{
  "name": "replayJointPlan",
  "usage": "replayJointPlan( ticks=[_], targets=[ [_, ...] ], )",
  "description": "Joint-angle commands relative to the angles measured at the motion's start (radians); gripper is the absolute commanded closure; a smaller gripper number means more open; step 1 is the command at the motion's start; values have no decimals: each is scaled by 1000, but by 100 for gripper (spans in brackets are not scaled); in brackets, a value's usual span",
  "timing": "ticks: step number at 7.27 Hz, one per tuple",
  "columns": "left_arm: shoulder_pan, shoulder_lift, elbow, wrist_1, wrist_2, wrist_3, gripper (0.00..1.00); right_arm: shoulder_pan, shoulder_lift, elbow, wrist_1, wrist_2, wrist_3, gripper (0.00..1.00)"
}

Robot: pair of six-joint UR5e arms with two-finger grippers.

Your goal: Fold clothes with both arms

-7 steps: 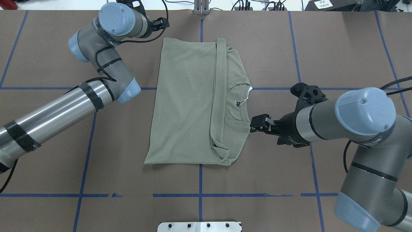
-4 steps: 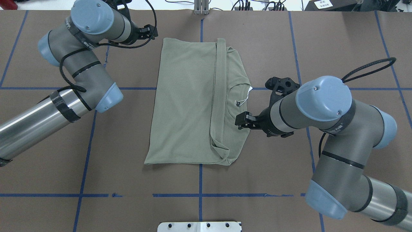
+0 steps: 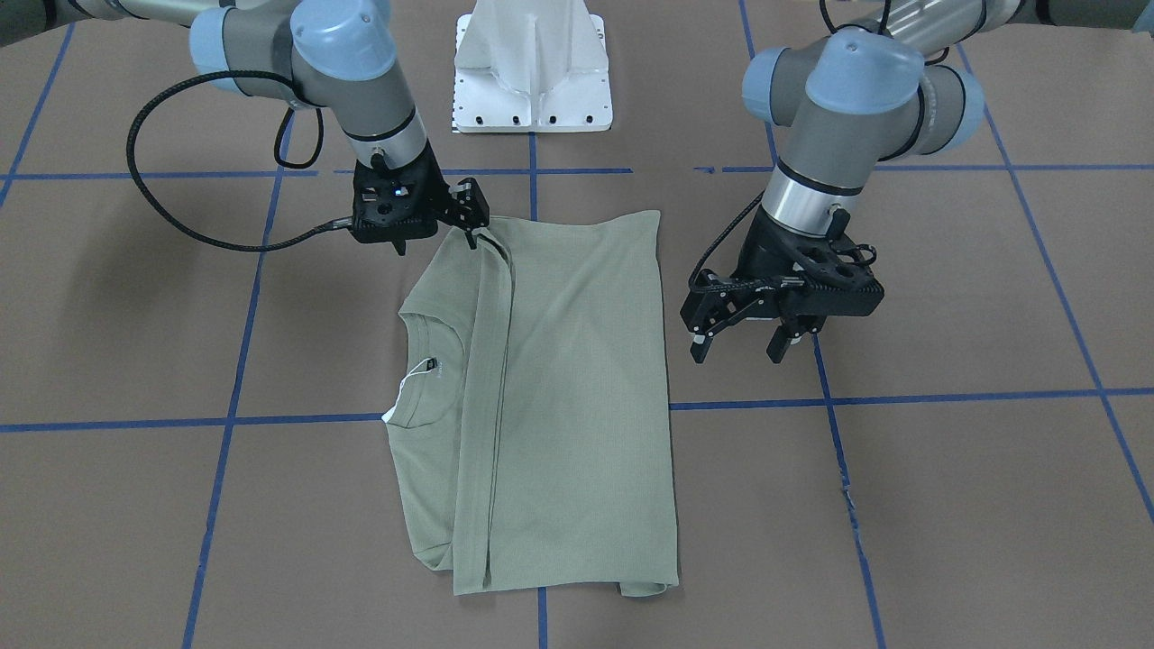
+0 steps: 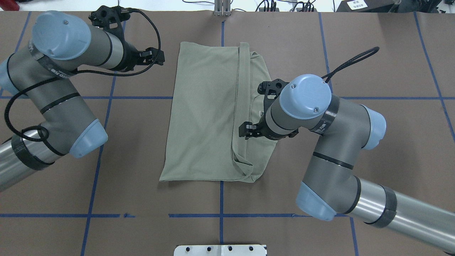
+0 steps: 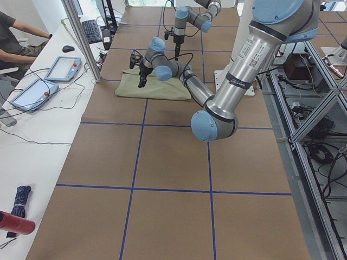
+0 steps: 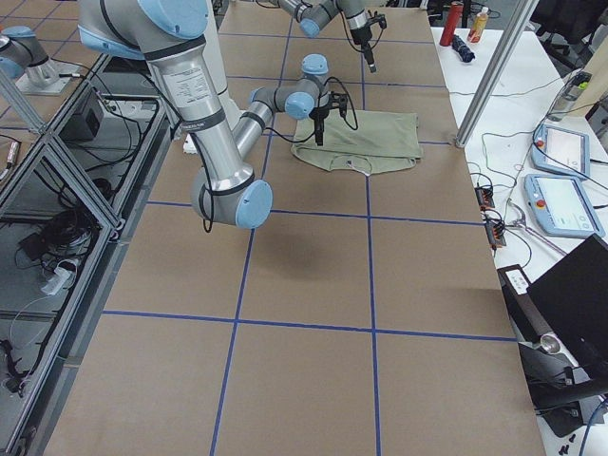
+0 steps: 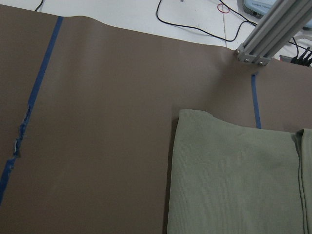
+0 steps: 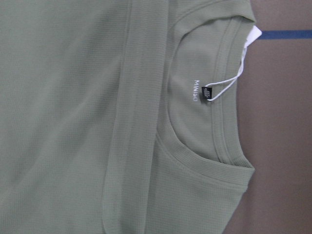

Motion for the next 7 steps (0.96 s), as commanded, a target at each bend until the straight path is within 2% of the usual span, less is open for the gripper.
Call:
replayJointPlan(
  ticks=[1, 3, 4, 5, 7],
  targets=[
    [7, 8, -12, 2, -1, -3, 0, -33, 64, -72, 3, -2, -138, 0],
    [18, 10, -6, 0, -1, -8, 0, -58, 58, -73, 16, -2, -186, 0],
    [30, 10, -1, 0, 1, -8, 0, -67, 66, -104, 48, -23, -219, 1],
    [30, 10, 4, -1, 1, -8, 0, -98, 61, -151, 138, -58, -227, 4],
    [34, 39, 1, -12, -1, -3, 0, -127, 59, -170, 178, -129, -278, 15]
  ],
)
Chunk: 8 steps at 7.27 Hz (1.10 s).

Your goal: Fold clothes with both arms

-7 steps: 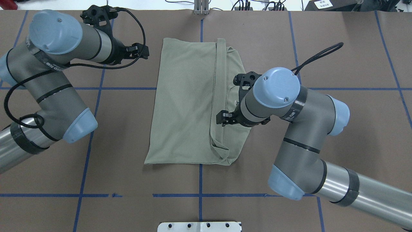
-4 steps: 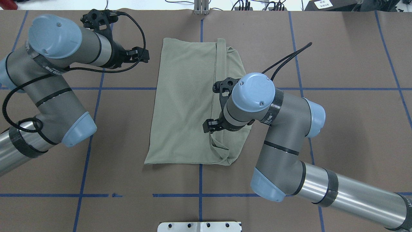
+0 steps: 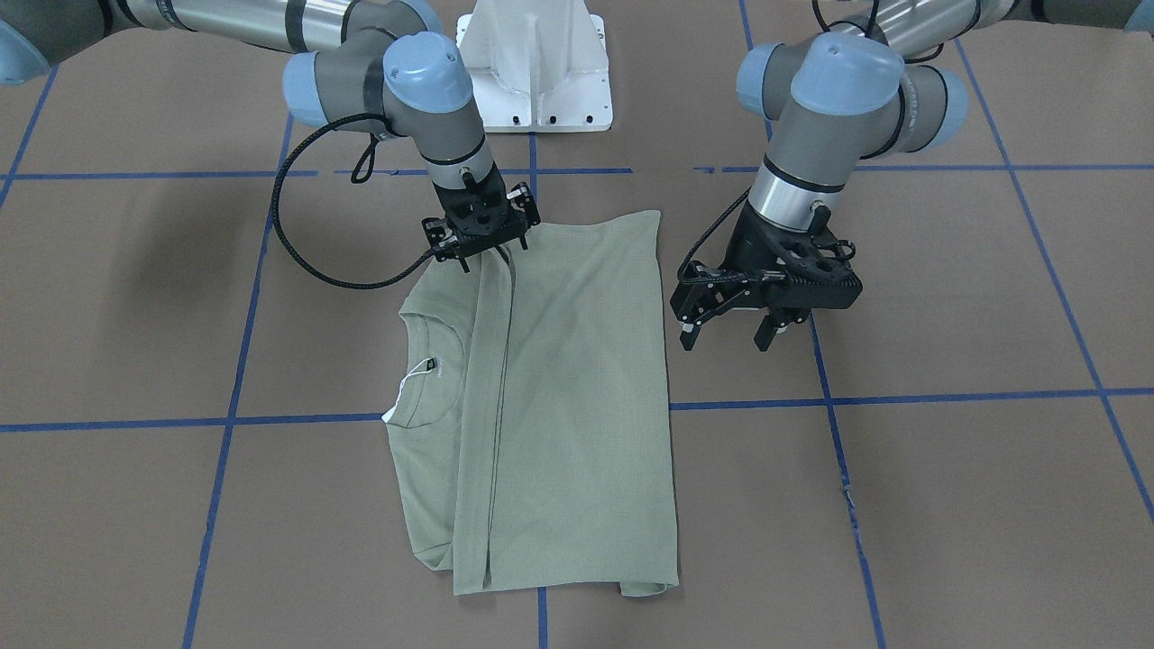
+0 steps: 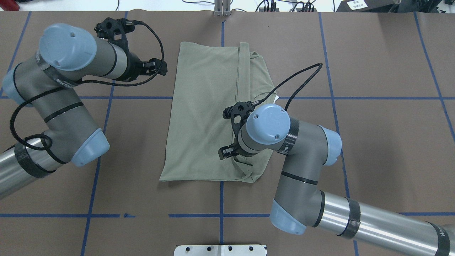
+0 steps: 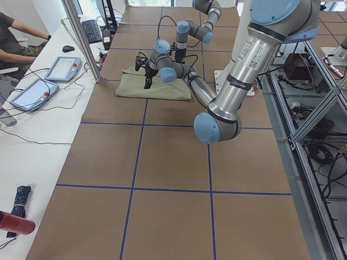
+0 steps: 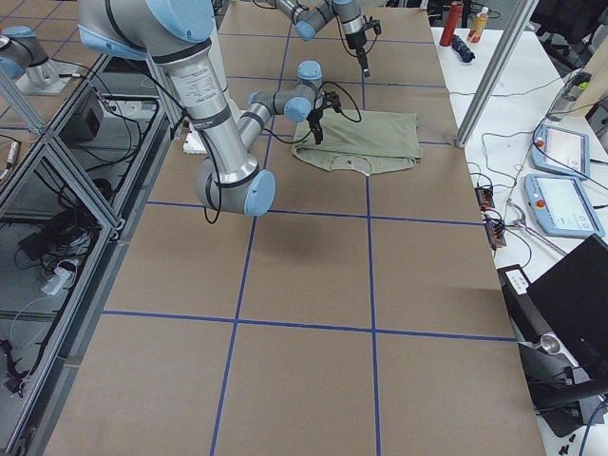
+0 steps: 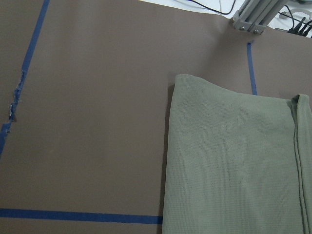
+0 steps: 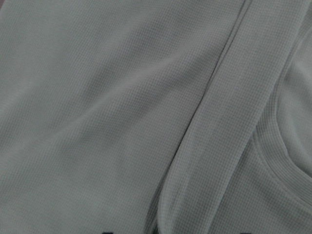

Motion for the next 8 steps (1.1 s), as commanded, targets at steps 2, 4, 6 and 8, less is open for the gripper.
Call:
replayJointPlan(
  ticks=[2, 4, 6, 8],
  targets=[
    [6, 22, -4, -8, -1, -2, 0, -19, 3, -13, 26, -45, -87, 40],
    [6, 22, 0, -8, -1, -2, 0, -31, 0, -10, 26, -68, -102, 49],
    [10, 21, -1, -8, -1, -2, 0, -39, -1, -7, 26, -88, -110, 49],
    [13, 22, 5, -8, -1, -2, 0, -39, -6, -2, 26, -90, -139, 52]
  ],
)
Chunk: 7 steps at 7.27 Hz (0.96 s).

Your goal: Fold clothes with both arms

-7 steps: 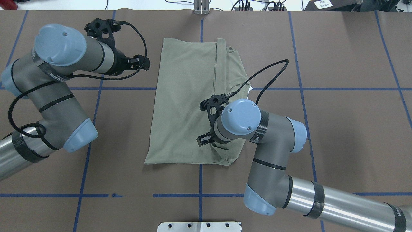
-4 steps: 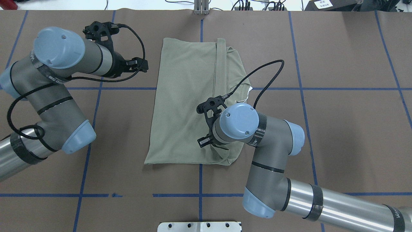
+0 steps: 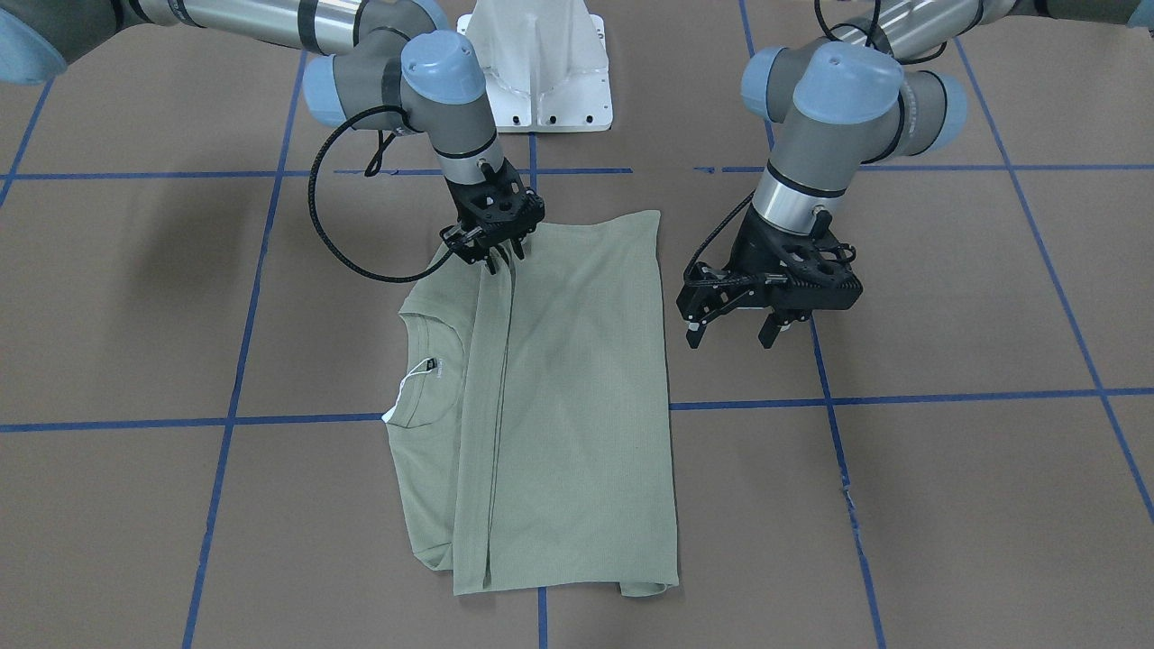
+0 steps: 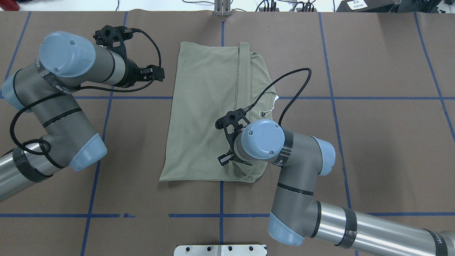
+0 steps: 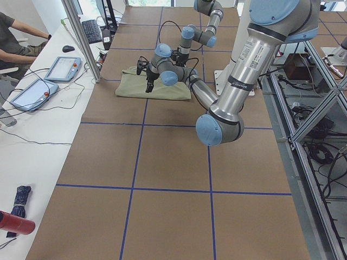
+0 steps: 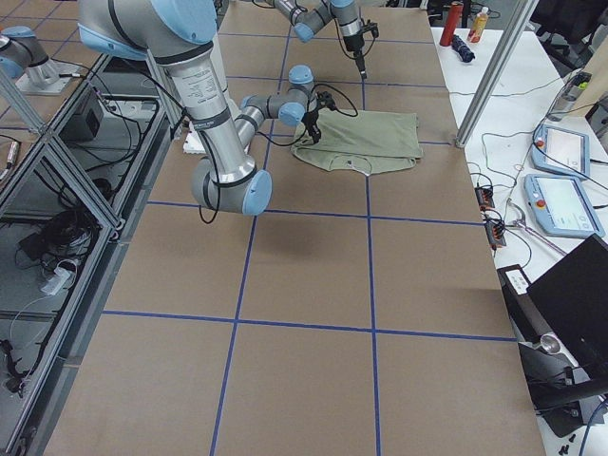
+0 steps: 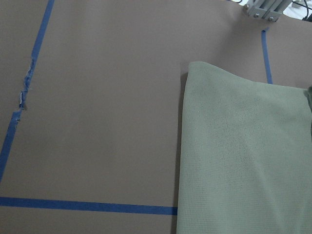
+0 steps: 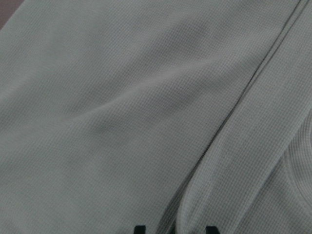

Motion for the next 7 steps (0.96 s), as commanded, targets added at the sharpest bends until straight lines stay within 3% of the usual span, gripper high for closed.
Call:
replayJointPlan(
  ticks=[1, 3, 7],
  targets=[
    [2, 1, 3, -1, 0, 0, 0, -2, -6, 4, 0, -3, -24, 61],
    [2, -2, 4, -1, 0, 0, 0, -2, -17, 18, 2, -4, -33, 98],
    [11, -10, 7, -1, 0, -3, 0, -9, -105, 117, 3, -9, -33, 100]
  ],
)
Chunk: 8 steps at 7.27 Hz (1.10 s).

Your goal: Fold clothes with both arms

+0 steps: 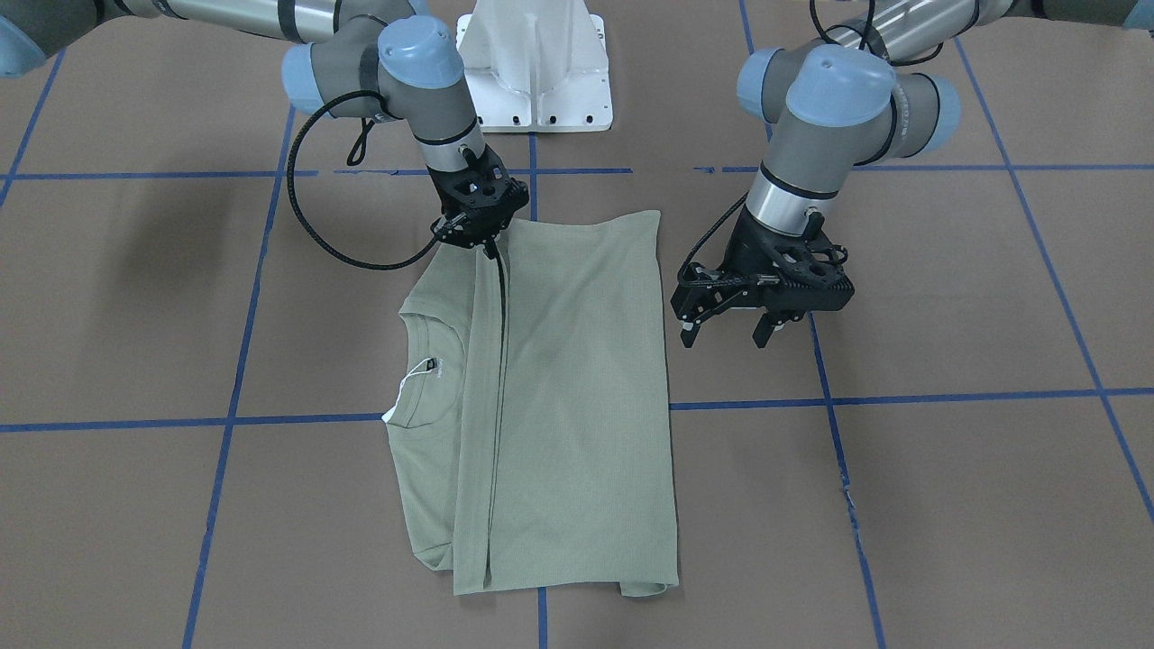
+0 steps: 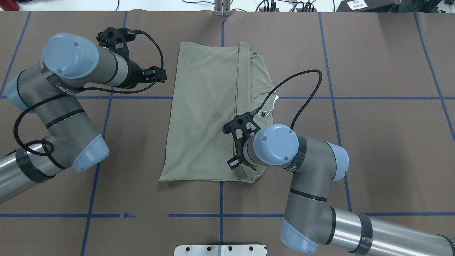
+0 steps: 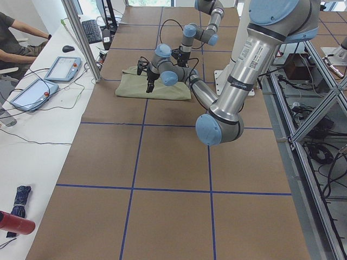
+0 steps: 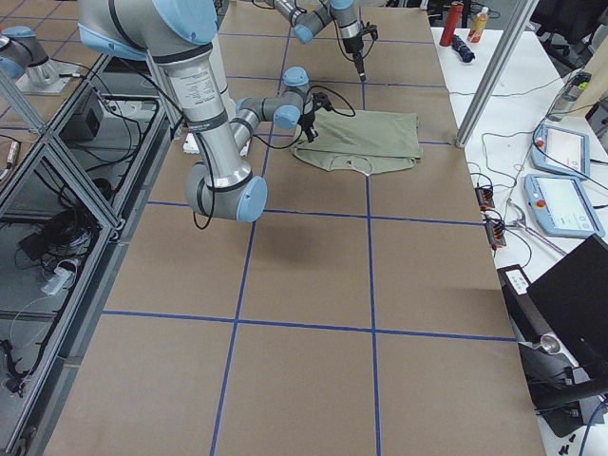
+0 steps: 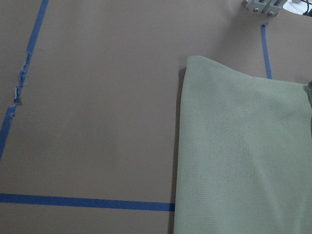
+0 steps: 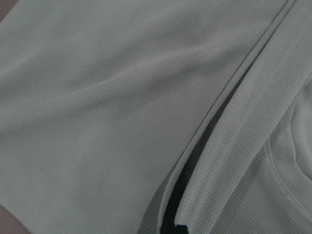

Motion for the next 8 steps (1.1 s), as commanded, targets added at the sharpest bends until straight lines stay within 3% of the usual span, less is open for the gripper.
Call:
replayJointPlan(
  ticks=[1, 3, 4, 5, 8],
  targets=[
    [2, -4, 1, 0, 0, -2, 0, 4, -60, 56, 0, 0, 0, 100],
    [7, -4, 2, 0, 0, -2, 0, 10, -146, 93, 2, -2, 1, 100],
    [10, -5, 2, 0, 0, -2, 0, 10, -152, 103, 2, 0, 1, 31],
    [12, -7, 2, 0, 0, -2, 0, 13, -142, 123, 2, 1, 15, 0],
    [10, -5, 7, -2, 0, 0, 0, 32, -137, 148, -4, 3, 15, 0]
  ],
)
